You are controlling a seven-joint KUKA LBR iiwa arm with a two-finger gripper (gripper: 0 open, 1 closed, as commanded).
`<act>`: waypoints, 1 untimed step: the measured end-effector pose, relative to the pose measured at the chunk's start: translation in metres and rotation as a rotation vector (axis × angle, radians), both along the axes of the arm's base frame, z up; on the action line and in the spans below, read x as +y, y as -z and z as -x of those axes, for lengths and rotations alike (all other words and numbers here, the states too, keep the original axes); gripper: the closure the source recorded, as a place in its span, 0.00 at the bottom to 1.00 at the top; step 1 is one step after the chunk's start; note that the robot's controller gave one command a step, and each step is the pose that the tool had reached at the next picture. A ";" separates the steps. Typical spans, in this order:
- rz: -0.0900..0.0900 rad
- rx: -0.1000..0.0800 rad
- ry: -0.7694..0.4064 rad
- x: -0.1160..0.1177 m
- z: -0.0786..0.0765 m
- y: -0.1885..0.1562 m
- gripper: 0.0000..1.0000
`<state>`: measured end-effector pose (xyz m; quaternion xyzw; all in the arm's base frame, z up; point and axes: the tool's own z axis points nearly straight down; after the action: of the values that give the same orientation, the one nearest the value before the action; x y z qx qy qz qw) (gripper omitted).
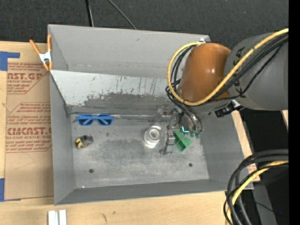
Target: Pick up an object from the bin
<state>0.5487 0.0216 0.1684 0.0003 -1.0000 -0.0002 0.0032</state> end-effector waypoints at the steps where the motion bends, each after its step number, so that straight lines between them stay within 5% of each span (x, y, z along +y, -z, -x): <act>1: 0.001 -0.004 -0.288 -0.099 -0.010 0.088 0.00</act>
Offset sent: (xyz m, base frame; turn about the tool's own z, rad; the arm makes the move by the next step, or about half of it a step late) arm 0.0108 -0.0975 -0.0859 -0.2911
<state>0.5586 -0.0772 0.0807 0.1440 -0.9896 0.0005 0.0014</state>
